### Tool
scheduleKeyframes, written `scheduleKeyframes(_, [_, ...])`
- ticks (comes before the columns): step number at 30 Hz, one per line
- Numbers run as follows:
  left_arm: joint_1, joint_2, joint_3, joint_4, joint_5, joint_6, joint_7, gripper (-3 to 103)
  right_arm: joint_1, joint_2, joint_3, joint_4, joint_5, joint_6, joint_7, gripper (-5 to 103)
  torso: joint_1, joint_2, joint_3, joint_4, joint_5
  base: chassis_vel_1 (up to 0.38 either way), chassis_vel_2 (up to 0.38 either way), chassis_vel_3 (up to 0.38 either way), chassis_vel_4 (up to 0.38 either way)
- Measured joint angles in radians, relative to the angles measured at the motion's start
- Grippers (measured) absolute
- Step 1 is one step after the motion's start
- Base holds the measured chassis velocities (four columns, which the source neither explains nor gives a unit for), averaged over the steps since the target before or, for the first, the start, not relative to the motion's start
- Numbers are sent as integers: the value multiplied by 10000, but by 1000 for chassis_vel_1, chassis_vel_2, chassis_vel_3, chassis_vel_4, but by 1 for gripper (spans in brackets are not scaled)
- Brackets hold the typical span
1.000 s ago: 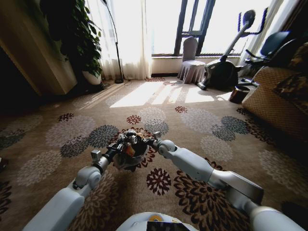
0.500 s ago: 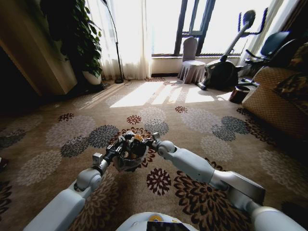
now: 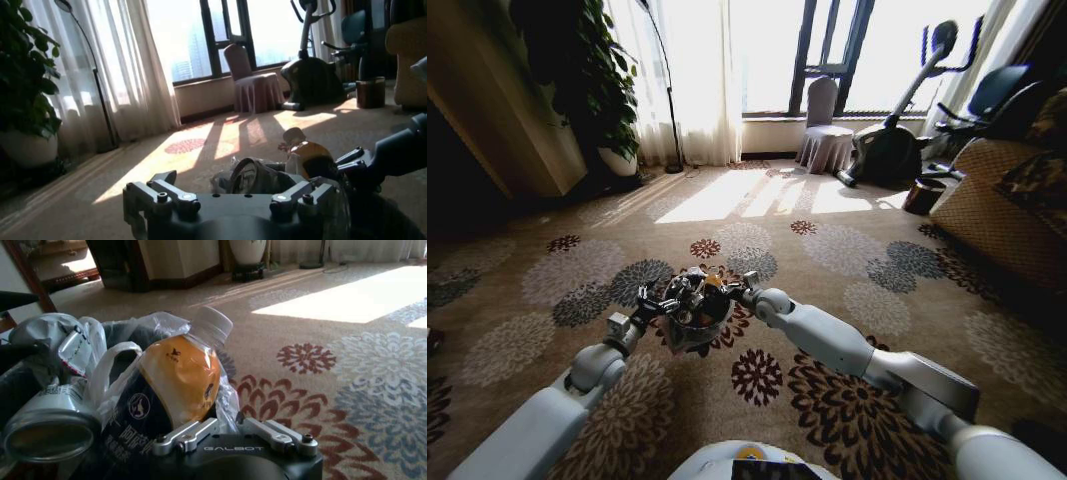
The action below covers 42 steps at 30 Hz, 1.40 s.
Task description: Pick up the trash from the ground and place it into the trash bin.
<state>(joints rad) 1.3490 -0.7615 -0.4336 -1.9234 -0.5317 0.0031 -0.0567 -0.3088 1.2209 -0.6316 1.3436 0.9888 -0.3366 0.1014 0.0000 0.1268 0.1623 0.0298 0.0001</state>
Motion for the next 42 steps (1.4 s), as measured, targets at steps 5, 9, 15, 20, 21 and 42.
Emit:
scheduleKeyframes(5, [-61, -1, -63, -148, -654, 15, -31, 100, -40, 0, 68, -3, -11, -1, -1, 0, 0, 0, 0, -4, -2, 0, 0, 0, 0])
scheduleKeyframes(9, [-110, 67, -288, -387, -1687, 78, -125, 100, -176, -206, 129, 11, -41, 32, 21, 0, 0, 0, 0, -2, -1, 0, 0, 0, 0])
scheduleKeyframes(15, [-87, -111, -703, -611, -2668, 170, -479, 100, -179, -267, 181, 40, -120, 312, 195, 0, 0, 0, 0, -6, 1, 0, 0, 0, 0])
scheduleKeyframes(20, [-97, -773, -1292, -603, -2773, 182, -982, 100, -150, -768, 245, 305, -218, 831, 529, 0, 0, 0, 0, 0, 2, 0, 0, 0, 0])
scheduleKeyframes(21, [-97, -773, -1292, -603, -2773, 182, -982, 100, -150, -768, 245, 305, -218, 831, 529, 0, 0, 0, 0, 0, 2, 0, 0, 0, 0])
scheduleKeyframes(42, [167, -2378, -2084, -813, -1366, -244, -1014, 100, -2173, -6566, 2829, 4351, -561, 912, 1200, 0, 0, 0, -1, 2, -1, 0, 0, 0, 0])
